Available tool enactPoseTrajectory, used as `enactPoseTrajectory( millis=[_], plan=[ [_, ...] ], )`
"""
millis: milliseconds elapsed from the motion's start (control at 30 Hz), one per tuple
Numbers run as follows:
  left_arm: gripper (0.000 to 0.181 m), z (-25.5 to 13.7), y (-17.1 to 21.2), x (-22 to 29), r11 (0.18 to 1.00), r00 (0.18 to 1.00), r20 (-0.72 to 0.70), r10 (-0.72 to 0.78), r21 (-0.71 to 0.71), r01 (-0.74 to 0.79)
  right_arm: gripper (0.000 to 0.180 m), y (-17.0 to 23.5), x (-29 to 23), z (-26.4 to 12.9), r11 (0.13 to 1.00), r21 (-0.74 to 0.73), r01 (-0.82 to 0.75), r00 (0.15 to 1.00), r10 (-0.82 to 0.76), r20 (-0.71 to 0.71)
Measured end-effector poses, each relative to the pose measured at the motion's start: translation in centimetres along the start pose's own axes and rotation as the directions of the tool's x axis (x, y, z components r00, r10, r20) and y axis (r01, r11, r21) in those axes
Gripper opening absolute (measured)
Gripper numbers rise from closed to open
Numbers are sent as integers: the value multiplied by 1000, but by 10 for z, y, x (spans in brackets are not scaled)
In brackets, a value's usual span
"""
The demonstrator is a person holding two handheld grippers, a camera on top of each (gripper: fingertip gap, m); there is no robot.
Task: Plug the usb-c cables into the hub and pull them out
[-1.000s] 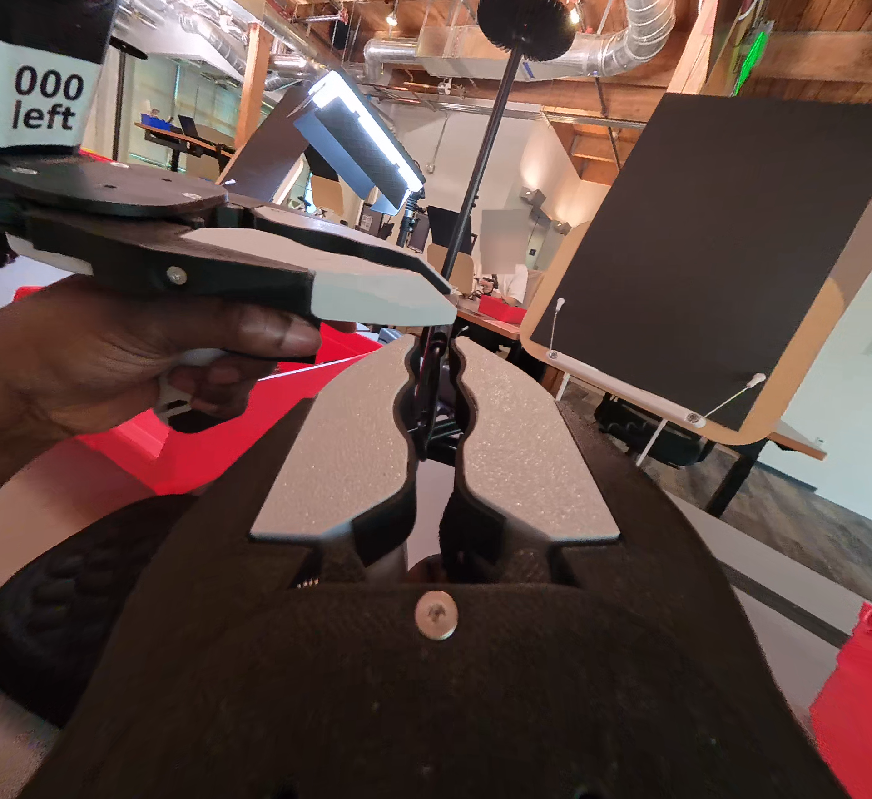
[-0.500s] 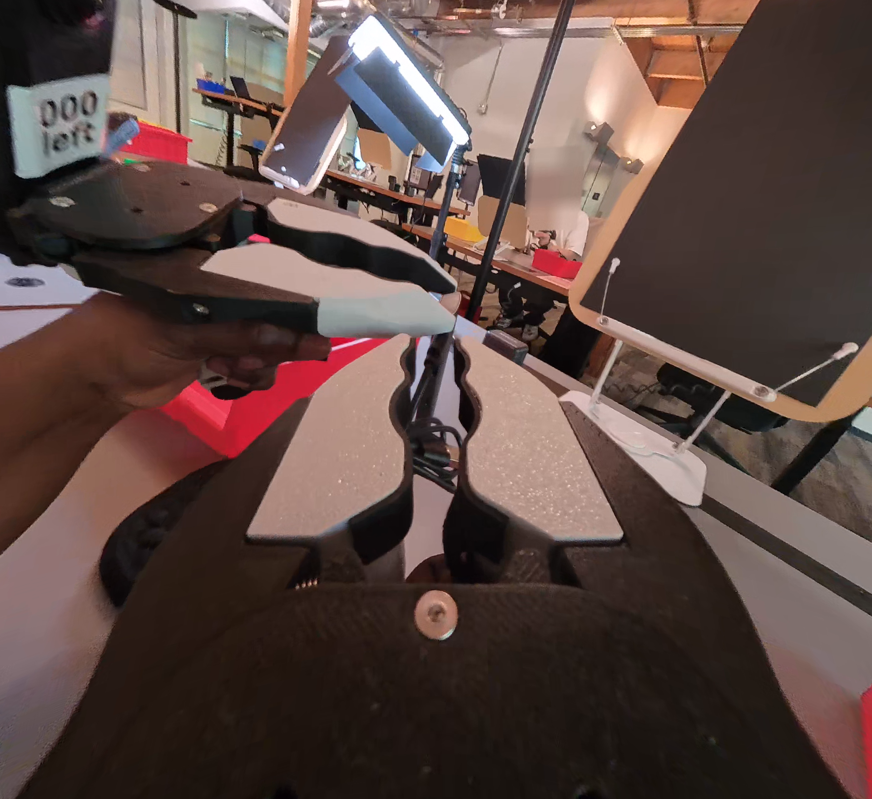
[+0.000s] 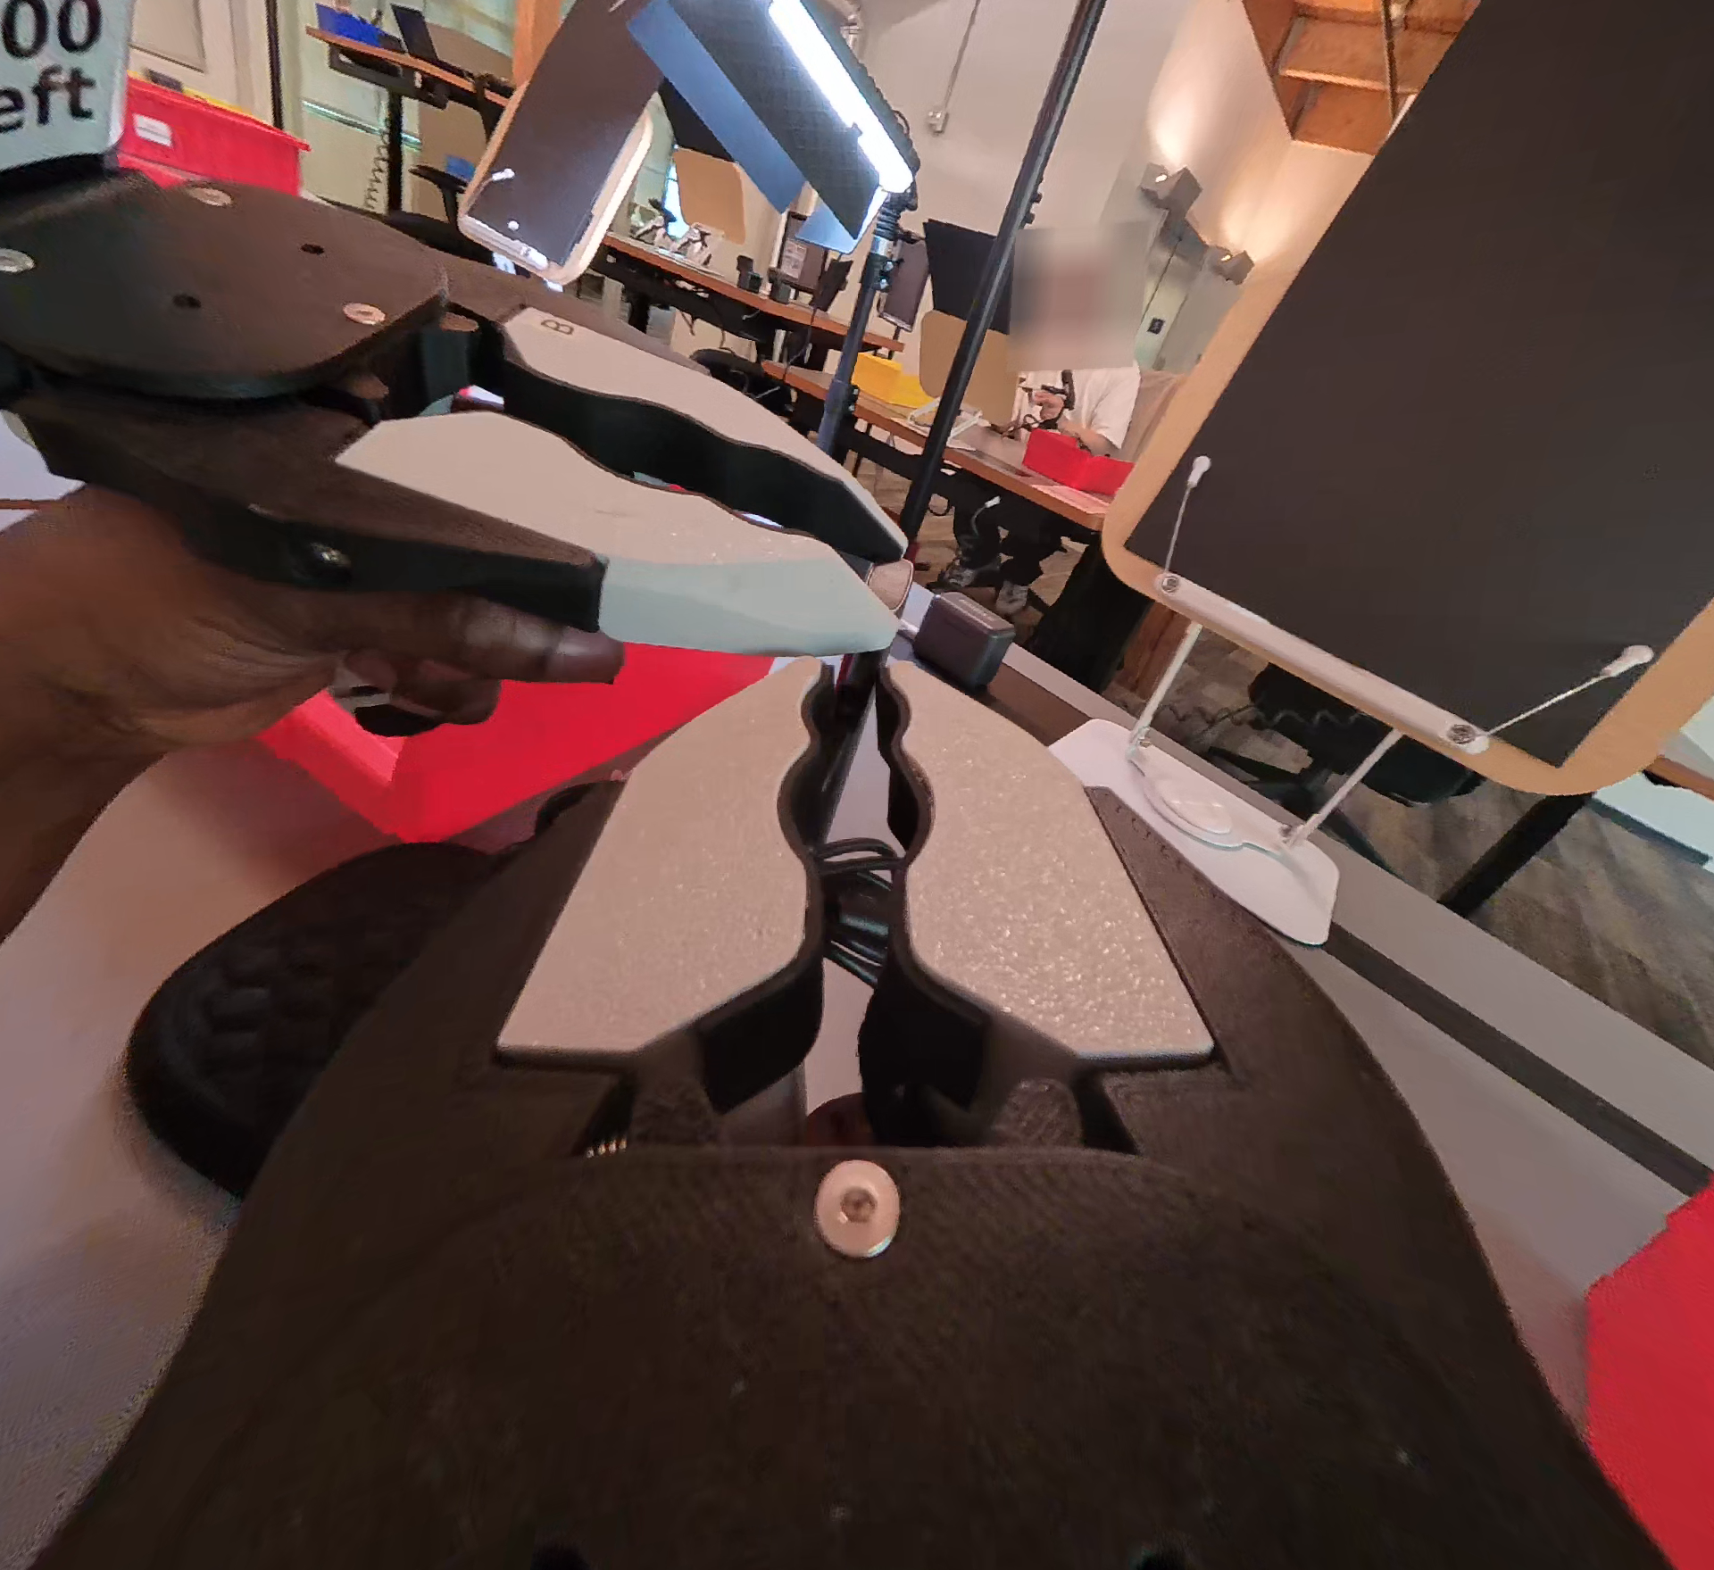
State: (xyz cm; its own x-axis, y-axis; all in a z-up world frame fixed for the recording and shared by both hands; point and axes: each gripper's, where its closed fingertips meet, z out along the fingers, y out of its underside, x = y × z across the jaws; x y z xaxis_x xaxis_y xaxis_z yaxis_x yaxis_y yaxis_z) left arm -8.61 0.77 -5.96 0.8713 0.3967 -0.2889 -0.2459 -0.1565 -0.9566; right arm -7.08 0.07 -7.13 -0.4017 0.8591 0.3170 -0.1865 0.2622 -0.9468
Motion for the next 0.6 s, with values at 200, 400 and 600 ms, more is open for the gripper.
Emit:
enactPoseTrajectory(
  millis=[200,400,600],
  plan=[
    [21,1,-2,-6,1000,998,60,-27,13,27,6,1,5,5,995,41,95,989,-90,-117],
    [22,5,-13,-4,997,984,168,62,26,-67,5,-9,12,-1,984,129,122,978,-97,-185],
    [1,-24,-10,-69,932,721,593,360,-201,-300,4,-21,-11,-17,944,244,220,970,-186,-156]
  ],
)
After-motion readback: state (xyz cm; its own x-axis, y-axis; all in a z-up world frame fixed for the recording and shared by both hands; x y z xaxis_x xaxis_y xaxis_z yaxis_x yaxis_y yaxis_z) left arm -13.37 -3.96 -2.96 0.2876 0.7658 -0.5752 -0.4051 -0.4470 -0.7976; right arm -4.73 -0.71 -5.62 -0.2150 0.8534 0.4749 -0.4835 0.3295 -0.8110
